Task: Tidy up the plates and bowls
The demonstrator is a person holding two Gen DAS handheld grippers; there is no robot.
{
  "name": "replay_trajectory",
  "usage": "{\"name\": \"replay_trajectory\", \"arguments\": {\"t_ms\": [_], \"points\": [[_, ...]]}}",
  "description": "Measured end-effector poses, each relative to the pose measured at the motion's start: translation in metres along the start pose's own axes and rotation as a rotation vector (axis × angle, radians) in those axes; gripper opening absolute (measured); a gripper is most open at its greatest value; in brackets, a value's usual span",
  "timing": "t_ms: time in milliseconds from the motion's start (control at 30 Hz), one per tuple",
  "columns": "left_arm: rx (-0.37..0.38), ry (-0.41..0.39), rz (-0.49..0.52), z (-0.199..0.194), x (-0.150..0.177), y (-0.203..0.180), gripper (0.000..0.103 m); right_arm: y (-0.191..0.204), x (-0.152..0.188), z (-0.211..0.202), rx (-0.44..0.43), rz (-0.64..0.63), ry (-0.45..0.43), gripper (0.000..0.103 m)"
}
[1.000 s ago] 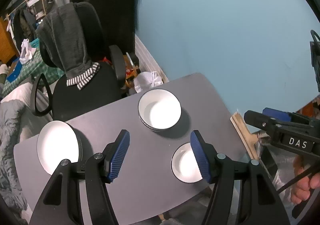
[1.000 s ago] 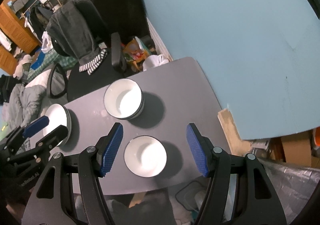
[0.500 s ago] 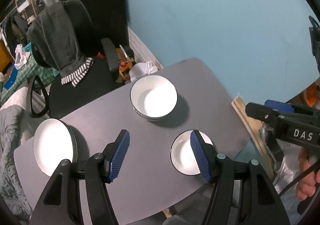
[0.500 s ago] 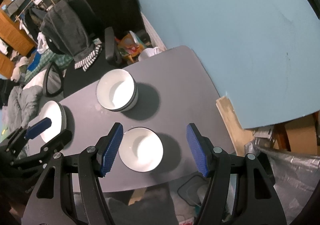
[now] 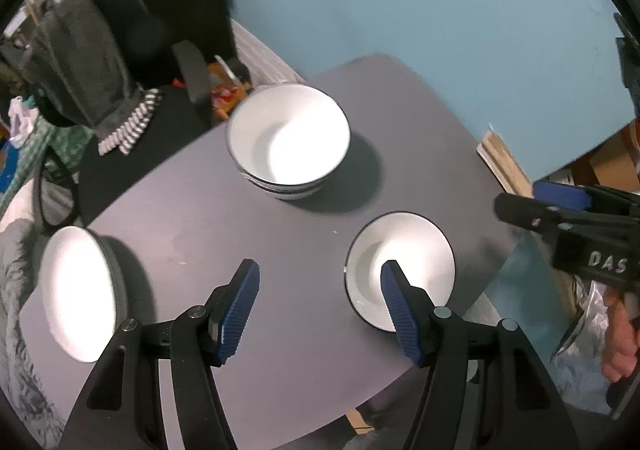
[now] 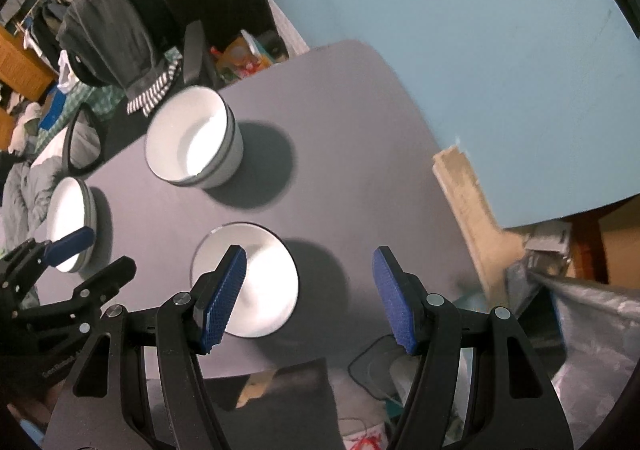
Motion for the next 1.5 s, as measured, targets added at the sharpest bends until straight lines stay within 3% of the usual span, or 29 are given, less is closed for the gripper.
{"name": "replay_trajectory", "arguments": {"t_ms": [200, 500, 1067, 1233, 1367, 1500], "points": [[0.059, 0.05, -0.005, 0.033, -0.002, -0.006, 0.064, -0.002, 0.009, 0.037, -0.003, -0.017, 0.059, 0.065], [0.065, 0.107, -0.027, 0.066, -0.001, -0.003, 0.064, -0.011, 0.017, 0.078, -0.044, 0.007, 0.127, 0.065], [0.118, 0.162, -0.064, 0.102, 0.001, -0.007, 0.064, -0.009, 0.017, 0.105, -0.092, 0.014, 0.163, 0.064], [0.132, 0.17, -0.079, 0.108, 0.0, -0.007, 0.064, -0.004, 0.016, 0.108, -0.091, -0.002, 0.174, 0.051], [0.157, 0.178, -0.091, 0.109, 0.001, -0.008, 0.054, 0.001, 0.017, 0.112, -0.102, -0.004, 0.193, 0.045], [0.166, 0.205, -0.092, 0.114, 0.004, -0.01, 0.04, 0.005, 0.017, 0.114, -0.1, -0.012, 0.206, 0.031]]}}
Point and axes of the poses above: each gripper's, at about its wrist camera, not at the fingertips, and z roughly the way its jaws point, y to its left, x to its underside, the point moved 5 cm from there along z, roughly the way its jaws point, and after that the axes turned 9 degrees about y, right-handed, at the moved point
